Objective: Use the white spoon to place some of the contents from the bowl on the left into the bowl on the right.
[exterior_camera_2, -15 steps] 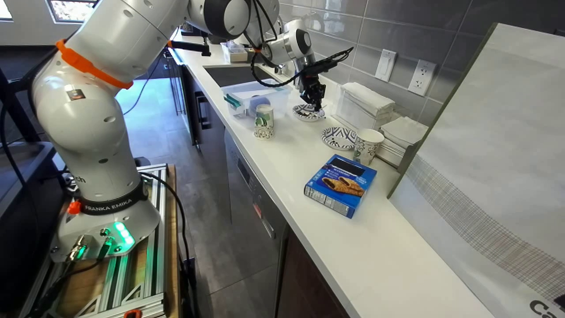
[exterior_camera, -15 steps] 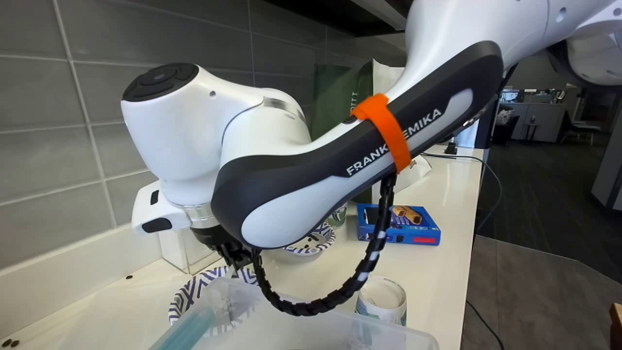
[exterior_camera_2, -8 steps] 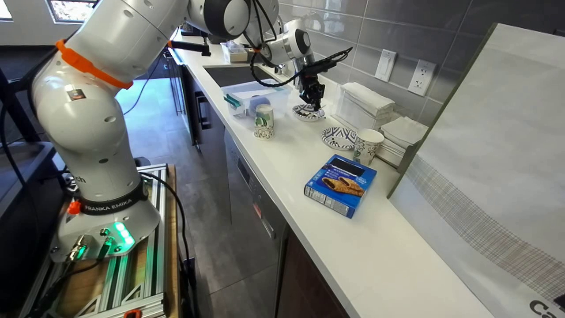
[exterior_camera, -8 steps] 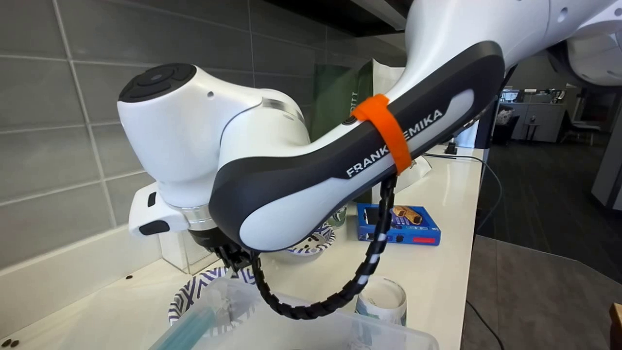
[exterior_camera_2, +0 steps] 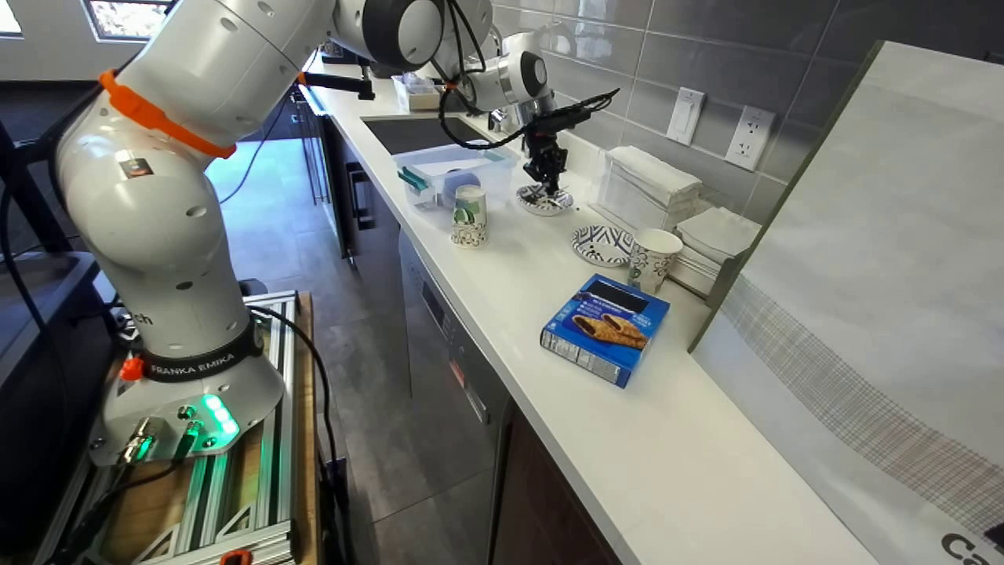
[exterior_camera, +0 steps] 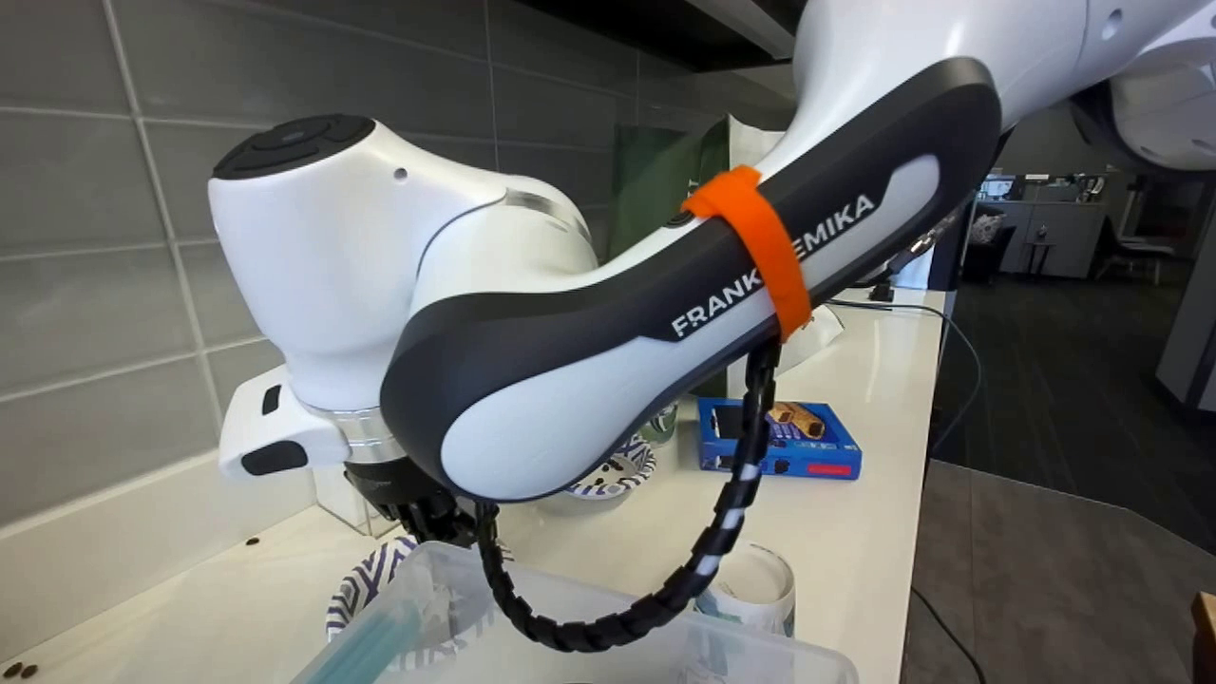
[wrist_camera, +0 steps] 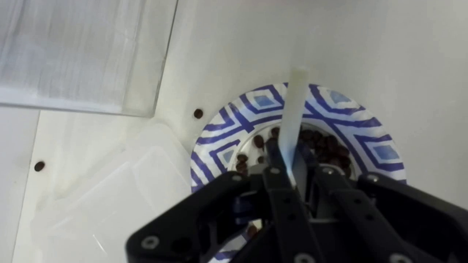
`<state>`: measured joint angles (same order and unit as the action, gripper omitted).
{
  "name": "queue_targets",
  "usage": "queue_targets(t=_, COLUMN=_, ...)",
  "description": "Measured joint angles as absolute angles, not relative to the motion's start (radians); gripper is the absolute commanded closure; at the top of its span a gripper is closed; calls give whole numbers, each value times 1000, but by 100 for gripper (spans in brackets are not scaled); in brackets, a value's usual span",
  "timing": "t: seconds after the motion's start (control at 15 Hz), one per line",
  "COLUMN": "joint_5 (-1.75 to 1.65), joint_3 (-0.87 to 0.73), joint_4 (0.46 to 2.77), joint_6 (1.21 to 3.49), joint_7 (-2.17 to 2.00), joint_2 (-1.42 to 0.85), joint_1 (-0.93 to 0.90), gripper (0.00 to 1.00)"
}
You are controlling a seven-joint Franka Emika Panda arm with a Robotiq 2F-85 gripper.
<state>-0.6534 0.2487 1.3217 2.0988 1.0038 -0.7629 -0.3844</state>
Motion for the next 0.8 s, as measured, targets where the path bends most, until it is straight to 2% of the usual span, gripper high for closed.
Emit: queue_targets(t=0.8, joint_5=-552, joint_3=315, joint_4=1378, joint_6=2270, joint_7=1108, joint_2=-762, joint_1=-303, gripper=97)
